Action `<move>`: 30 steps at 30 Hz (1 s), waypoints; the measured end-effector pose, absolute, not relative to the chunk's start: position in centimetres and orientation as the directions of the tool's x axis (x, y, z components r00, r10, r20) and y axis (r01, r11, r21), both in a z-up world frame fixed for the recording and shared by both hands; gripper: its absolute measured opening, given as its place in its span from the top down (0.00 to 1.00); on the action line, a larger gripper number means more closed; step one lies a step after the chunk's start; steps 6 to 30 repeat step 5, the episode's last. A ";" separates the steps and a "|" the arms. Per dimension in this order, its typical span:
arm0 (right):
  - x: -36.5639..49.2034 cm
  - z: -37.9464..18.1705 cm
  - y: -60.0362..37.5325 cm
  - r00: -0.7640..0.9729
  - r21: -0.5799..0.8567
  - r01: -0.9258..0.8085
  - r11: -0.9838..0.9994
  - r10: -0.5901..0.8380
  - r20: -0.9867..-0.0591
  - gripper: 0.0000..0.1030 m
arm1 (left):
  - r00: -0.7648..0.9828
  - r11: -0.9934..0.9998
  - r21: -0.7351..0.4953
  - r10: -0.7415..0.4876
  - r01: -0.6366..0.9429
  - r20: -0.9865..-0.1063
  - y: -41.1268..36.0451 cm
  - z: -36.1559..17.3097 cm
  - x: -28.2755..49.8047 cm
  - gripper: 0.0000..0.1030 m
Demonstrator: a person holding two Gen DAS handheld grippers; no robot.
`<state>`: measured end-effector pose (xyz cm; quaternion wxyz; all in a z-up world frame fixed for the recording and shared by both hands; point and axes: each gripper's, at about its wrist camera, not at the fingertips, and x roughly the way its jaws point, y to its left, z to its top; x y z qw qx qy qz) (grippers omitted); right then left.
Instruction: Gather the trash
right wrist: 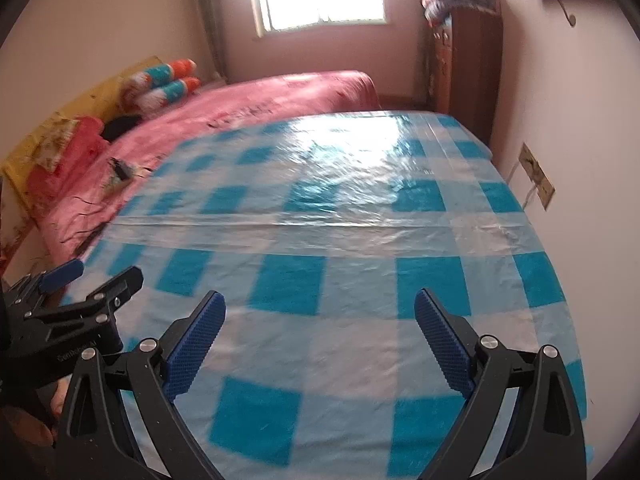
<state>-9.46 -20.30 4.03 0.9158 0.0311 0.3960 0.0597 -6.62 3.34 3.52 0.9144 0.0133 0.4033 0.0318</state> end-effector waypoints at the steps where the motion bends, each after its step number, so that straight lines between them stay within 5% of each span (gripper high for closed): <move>1: -8.9 3.7 -20.5 0.671 0.102 -0.077 0.992 0.127 -0.730 0.08 | 0.654 0.997 0.051 0.074 -0.053 -0.753 3.1 2.9 -5.8 0.04; 5: -5.9 1.6 -20.7 0.603 0.081 -0.044 0.996 0.092 -0.792 0.08 | 0.589 0.995 0.083 0.103 -0.062 -0.801 2.2 0.7 -2.9 0.04; 30: -5.9 1.6 -20.7 0.603 0.081 -0.044 0.996 0.092 -0.792 0.08 | 0.589 0.995 0.083 0.103 -0.062 -0.801 2.2 0.7 -2.9 0.04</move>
